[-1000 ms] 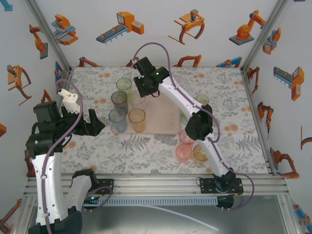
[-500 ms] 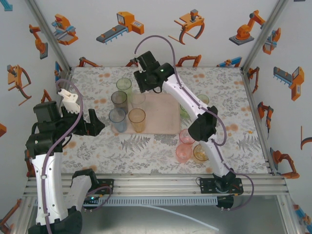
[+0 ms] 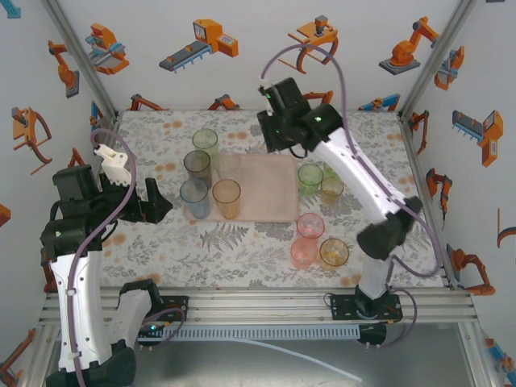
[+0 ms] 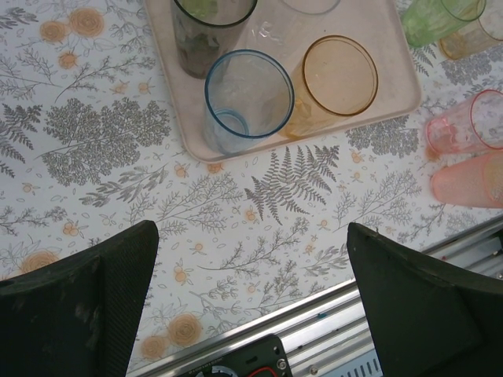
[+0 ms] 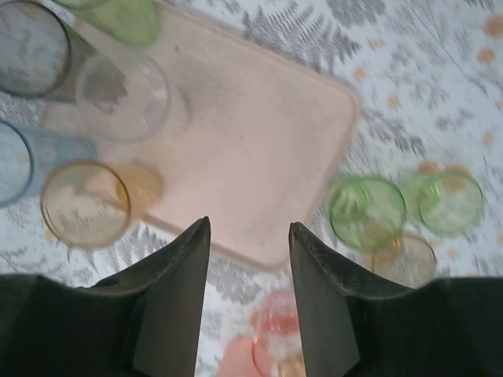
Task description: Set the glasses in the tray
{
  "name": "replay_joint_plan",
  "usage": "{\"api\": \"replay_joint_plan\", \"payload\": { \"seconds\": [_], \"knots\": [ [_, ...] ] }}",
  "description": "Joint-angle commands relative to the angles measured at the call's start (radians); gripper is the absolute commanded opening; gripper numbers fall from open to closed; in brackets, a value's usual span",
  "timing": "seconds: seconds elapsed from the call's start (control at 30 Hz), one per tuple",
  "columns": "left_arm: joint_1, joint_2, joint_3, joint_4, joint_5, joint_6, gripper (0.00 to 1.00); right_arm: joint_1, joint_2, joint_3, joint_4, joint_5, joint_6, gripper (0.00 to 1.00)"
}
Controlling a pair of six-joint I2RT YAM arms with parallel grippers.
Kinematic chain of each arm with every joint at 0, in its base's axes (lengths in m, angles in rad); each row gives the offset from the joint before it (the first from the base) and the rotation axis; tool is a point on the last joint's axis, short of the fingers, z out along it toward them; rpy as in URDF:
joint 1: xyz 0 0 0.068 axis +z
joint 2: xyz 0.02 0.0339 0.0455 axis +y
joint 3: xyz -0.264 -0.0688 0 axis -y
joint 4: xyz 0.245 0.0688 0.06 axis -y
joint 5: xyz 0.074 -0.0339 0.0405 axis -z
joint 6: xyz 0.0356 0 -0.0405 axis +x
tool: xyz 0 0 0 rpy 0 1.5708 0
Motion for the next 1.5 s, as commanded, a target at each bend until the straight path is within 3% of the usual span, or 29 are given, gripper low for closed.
{"api": "replay_joint_plan", "payload": {
  "seconds": [0.0,0.27,0.57,0.87,1.47],
  "knots": [
    [-0.005,-0.001,0.03,-0.024,0.016,0.025,0.97,-0.027,-0.162,-0.202,-0.035,0.066,0.07,0.43],
    [-0.006,-0.001,0.024,-0.024,0.041,0.012,0.97,-0.12,-0.517,-0.708,-0.004,0.022,0.199,0.42],
    [-0.006,-0.005,0.019,-0.024,0.05,0.001,0.97,-0.159,-0.626,-0.995,0.104,-0.051,0.276,0.42],
    [-0.007,0.003,0.016,-0.017,0.052,-0.008,0.97,-0.163,-0.595,-1.116,0.206,-0.084,0.299,0.39],
    [-0.006,0.011,0.005,-0.006,0.05,-0.011,0.97,-0.181,-0.496,-1.184,0.289,-0.069,0.297,0.3]
  ]
}}
